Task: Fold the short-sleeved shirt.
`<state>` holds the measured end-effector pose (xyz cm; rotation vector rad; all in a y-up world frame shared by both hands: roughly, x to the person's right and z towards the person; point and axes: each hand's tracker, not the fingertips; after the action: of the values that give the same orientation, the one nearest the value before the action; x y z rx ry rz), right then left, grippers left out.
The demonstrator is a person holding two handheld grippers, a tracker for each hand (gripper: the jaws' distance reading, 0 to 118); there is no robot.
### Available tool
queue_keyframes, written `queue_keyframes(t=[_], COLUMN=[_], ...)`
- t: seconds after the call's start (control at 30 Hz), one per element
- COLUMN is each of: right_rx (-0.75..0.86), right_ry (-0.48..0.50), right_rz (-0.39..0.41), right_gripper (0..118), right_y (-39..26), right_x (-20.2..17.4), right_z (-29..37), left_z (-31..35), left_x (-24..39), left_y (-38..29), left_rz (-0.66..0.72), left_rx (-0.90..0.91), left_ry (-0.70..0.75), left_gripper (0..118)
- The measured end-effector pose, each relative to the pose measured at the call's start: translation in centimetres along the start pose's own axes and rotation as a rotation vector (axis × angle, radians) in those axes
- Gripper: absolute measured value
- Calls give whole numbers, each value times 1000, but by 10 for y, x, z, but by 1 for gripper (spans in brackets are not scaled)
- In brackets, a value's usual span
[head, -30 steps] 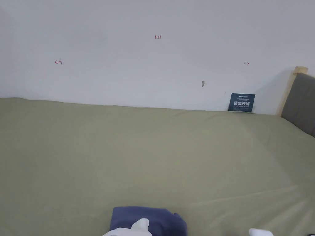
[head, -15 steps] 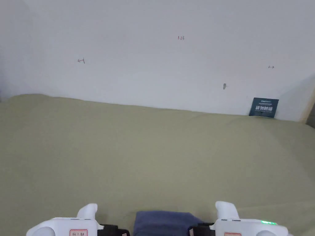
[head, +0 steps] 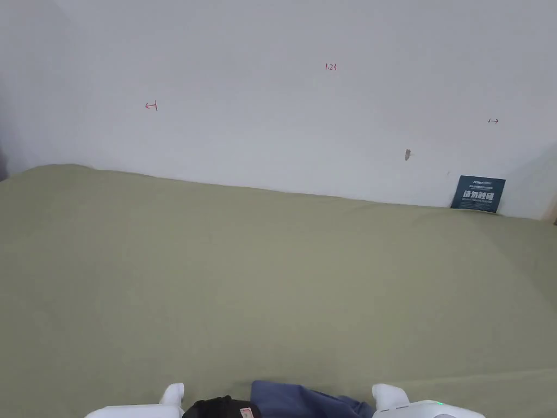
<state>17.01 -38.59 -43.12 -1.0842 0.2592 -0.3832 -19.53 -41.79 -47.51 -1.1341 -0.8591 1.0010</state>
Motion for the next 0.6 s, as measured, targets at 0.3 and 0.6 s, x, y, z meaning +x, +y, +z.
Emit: queue_keyframes(t=[0.3,0.6], right_rx=[46,125], right_ry=[22,-39], right_rz=[-17,59], right_gripper=[0,0], right_y=[-10,-18], right_x=[7,-30], right_z=[5,10], left_z=[-45,-19], left_x=[12,17], left_y=[-24,-4], left_rz=[-50,-137], left_rx=[-48,-70], left_ry=[170,128], left_gripper=[28,27])
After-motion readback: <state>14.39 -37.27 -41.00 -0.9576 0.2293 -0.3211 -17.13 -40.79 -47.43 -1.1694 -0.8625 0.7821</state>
